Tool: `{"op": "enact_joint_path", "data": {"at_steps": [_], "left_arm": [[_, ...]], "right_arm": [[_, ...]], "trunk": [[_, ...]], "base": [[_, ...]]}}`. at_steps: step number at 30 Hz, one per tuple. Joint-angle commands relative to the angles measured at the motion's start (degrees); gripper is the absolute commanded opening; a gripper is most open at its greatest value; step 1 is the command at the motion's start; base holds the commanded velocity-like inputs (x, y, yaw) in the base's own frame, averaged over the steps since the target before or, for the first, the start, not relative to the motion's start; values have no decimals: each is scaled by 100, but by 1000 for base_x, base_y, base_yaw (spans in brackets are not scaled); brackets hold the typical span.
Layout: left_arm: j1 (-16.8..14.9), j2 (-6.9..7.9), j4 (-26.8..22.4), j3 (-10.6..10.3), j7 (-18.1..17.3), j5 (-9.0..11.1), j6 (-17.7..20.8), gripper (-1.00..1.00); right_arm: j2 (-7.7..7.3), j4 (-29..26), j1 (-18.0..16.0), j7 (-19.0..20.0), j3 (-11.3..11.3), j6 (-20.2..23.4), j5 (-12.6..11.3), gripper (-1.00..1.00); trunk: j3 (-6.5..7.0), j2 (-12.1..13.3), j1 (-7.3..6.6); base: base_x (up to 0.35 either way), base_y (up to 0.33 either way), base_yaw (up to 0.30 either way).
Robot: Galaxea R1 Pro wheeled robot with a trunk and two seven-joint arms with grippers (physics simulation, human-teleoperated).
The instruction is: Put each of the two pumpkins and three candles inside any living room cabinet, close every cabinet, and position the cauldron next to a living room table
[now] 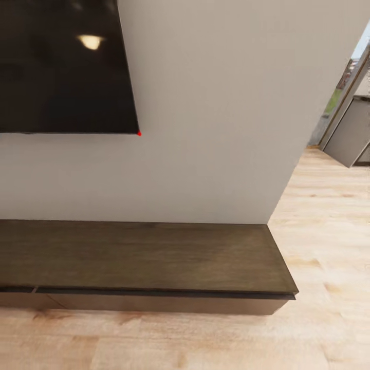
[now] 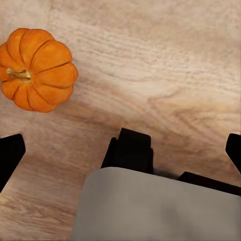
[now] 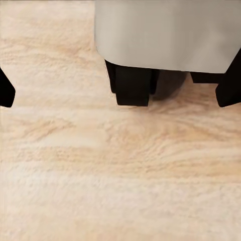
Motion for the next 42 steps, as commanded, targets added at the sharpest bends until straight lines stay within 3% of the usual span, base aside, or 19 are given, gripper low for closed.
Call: {"op": "enact_joint_path", "data": {"at_steps": [1, 15, 25, 26, 27, 30, 33, 34, 36, 39, 42], "left_arm": [[0, 0, 0, -1, 0, 0, 0, 100], [0, 0, 0, -3, 0, -9, 0, 100], [0, 15, 30, -3, -2, -19, -14, 100], [-5, 12, 36, 1, -6, -17, -111, 100], [-97, 6, 20, -3, -149, -27, -551, 100], [-396, 43, 23, -15, -1329, -94, -640, 100], [-894, 119, 43, -20, -2918, -293, -621, 100], [-995, 129, 43, -20, -3179, -342, -609, 100], [-1543, 121, 32, -12, -4494, -585, -399, 100], [-2131, -36, 5, 0, -5431, -666, 207, 100], [-2665, -291, -10, 5, -5920, -682, 845, 100]], "right_arm": [[-1, 0, 0, 0, 1, 0, 2, 100], [9, -1, 1, 0, 5, 2, 12, 100], [16, -4, 2, 0, 1, -5, 13, 100], [25, -3, 3, 0, 4, -42, 33, 100], [23, -16, 5, 0, 5, -233, 64, 100], [33, -48, 5, -5, 20, -270, 77, 100], [16, -71, 5, -8, 33, -284, 76, 100], [13, -71, 5, -8, 33, -285, 75, 100], [15, -70, 6, -9, 34, -288, 79, 100], [15, -65, 6, -9, 39, -289, 80, 100], [6, -65, 5, -9, 40, -289, 81, 100]], "trunk": [[0, 0, 0], [0, 0, 0], [0, 0, 0], [0, 0, 0], [0, 0, 0], [0, 0, 0], [0, 0, 0], [0, 0, 0], [0, 0, 0], [0, 0, 0], [0, 0, 0]], "base": [[-332, 0, -1], [-311, 0, 0], [-36, 0, 0], [0, 0, 0], [0, 0, 0], [0, 0, 0], [0, 0, 0], [0, 0, 0], [0, 0, 0], [0, 0, 0], [0, 0, 0]]}}
